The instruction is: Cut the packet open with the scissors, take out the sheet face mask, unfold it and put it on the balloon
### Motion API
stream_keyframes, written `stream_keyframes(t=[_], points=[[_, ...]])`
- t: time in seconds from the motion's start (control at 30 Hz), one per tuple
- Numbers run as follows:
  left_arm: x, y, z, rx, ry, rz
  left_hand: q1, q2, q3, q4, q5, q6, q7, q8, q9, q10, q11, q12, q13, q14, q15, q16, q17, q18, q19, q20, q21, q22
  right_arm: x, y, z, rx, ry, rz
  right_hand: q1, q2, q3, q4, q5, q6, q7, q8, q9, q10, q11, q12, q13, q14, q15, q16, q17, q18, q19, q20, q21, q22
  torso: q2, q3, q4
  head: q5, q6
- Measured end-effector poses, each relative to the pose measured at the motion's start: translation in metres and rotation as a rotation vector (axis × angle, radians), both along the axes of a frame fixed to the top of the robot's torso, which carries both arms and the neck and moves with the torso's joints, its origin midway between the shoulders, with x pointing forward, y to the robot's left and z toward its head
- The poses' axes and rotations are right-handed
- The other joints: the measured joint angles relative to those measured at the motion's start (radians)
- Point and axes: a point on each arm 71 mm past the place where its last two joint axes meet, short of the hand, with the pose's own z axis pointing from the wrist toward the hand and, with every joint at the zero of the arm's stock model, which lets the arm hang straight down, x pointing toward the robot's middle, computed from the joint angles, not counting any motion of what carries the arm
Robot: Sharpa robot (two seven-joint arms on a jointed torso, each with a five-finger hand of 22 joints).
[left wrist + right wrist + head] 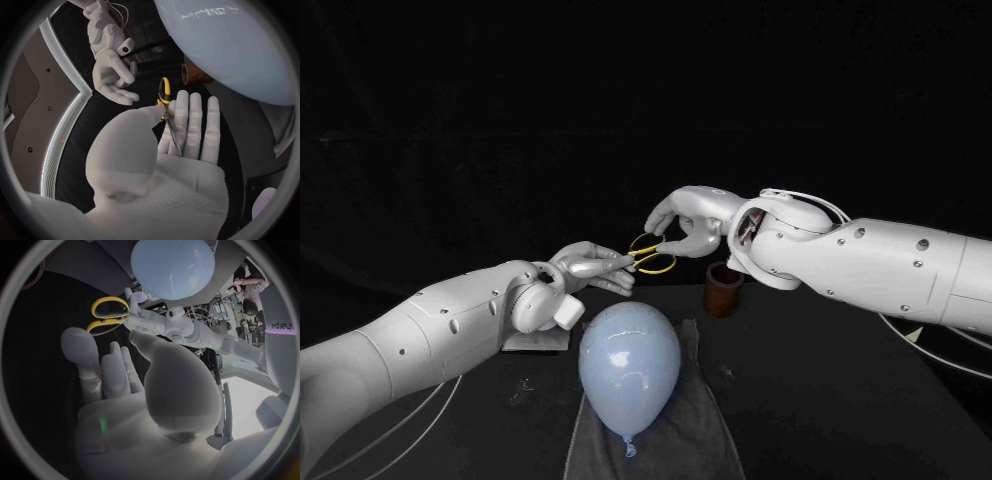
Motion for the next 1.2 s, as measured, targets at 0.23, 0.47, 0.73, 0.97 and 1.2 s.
stream_keyframes(t=[0.23,0.47,0.73,0.97,1.2], points=[[-0.002,-0.004,0.000,0.002,-0.001,-0.014,0.000,0.000,0.000,0.000,0.003,0.000,0.000,0.000,0.002,0.000,0.000,0.000,0.000,0.000,0.000,0.000,0.000,0.000,0.000,0.000,0.000,0.000,0.003,0.017,-0.004,-0.074,-0.047,-0.025,-0.005,0.005,-0.020,-0.001,-0.008,-0.002,-0.012,-0.005,0.004,-0.043,-0.007,0.000,0.000,0.000,-0.015,0.016,0.007,0.000,-0.006,-0.006,0.027,0.028,0.000,-0.0001,0.0012,-0.001,0.000],[-0.004,-0.008,0.001,0.001,-0.002,-0.024,-0.004,0.004,0.004,0.004,0.003,0.000,0.000,-0.001,0.003,0.000,0.000,0.000,0.001,0.000,0.000,0.000,0.000,-0.001,0.000,0.000,0.000,0.000,0.011,0.021,-0.010,-0.136,-0.059,-0.065,-0.005,0.005,-0.028,0.002,-0.008,-0.002,-0.012,-0.005,0.005,-0.055,-0.009,0.000,0.000,-0.001,-0.024,0.021,0.007,0.000,-0.006,-0.006,0.035,0.041,0.000,-0.0002,0.0008,-0.001,-0.001],[-0.004,-0.007,0.001,0.002,-0.004,-0.023,-0.004,0.004,0.004,0.004,0.003,0.000,0.000,-0.001,0.003,0.000,0.000,0.000,0.001,0.000,0.000,0.000,0.001,-0.001,0.000,0.000,0.000,0.000,0.012,0.019,-0.018,-0.192,-0.032,-0.087,-0.015,0.015,-0.043,0.010,-0.008,0.011,-0.007,-0.005,0.011,-0.017,-0.014,0.035,0.004,-0.001,-0.023,0.045,0.019,-0.001,-0.010,-0.003,0.073,0.083,0.000,0.0003,0.0001,0.001,-0.004],[-0.004,-0.007,0.001,0.002,-0.004,-0.023,-0.004,0.004,0.004,0.004,0.003,-0.002,0.002,0.003,0.003,0.000,0.000,0.000,0.001,0.000,0.001,0.000,0.001,-0.002,0.000,0.000,0.000,0.001,0.010,0.016,-0.021,-0.212,-0.012,-0.090,-0.026,0.013,-0.056,0.018,-0.008,0.017,-0.002,-0.004,0.013,0.001,-0.007,0.048,0.005,-0.001,-0.012,0.045,0.014,-0.001,-0.019,0.006,0.073,0.088,0.000,0.0010,-0.0012,0.002,-0.008],[-0.004,-0.007,0.001,0.003,-0.004,-0.024,-0.006,0.002,0.004,0.004,0.002,-0.002,0.002,0.003,0.006,0.001,0.000,0.000,0.001,0.000,0.001,-0.001,0.001,-0.003,0.000,0.000,0.000,0.001,0.012,0.016,-0.021,-0.216,-0.006,-0.096,-0.026,0.013,-0.059,0.021,-0.008,0.021,0.001,-0.004,0.013,0.008,-0.011,0.054,0.007,0.002,-0.009,0.049,0.013,-0.001,-0.020,0.007,0.077,0.092,0.000,0.0013,-0.0012,0.000,-0.007]])
